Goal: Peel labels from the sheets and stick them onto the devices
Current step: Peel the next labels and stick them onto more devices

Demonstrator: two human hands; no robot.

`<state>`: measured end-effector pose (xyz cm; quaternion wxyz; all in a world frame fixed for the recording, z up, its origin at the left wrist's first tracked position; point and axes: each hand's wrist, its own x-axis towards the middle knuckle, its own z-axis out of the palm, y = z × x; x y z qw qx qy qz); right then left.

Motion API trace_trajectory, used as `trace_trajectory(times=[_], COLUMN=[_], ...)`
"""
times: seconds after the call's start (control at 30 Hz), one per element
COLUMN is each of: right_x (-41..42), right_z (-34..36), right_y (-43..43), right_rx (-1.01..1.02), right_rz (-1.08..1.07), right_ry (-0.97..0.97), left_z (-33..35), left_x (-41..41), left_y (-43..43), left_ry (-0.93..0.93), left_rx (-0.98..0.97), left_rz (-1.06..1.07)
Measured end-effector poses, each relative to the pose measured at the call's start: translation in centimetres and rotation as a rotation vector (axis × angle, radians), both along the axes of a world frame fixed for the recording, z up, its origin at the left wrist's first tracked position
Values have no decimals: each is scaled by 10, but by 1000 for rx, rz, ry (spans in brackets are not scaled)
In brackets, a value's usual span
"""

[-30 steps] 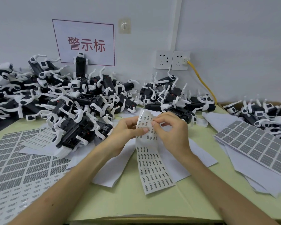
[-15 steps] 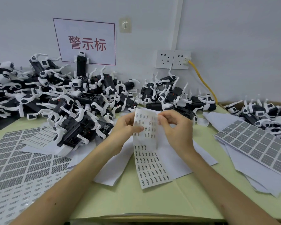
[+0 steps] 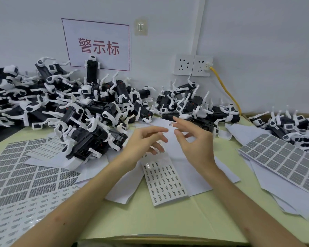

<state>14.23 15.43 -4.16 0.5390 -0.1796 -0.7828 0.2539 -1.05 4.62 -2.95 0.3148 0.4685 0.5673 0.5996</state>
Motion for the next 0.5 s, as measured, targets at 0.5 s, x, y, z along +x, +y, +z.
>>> trace_trajectory(times=[0.5], right_x=[-1], right_z=[-3], right_y=[2], right_rx=[11], right_rz=[8], right_ry=[-45], left_z=[1], left_x=[-4], left_y=[-2], left_ry=[-97], left_rx=[51], left_rz=[-146])
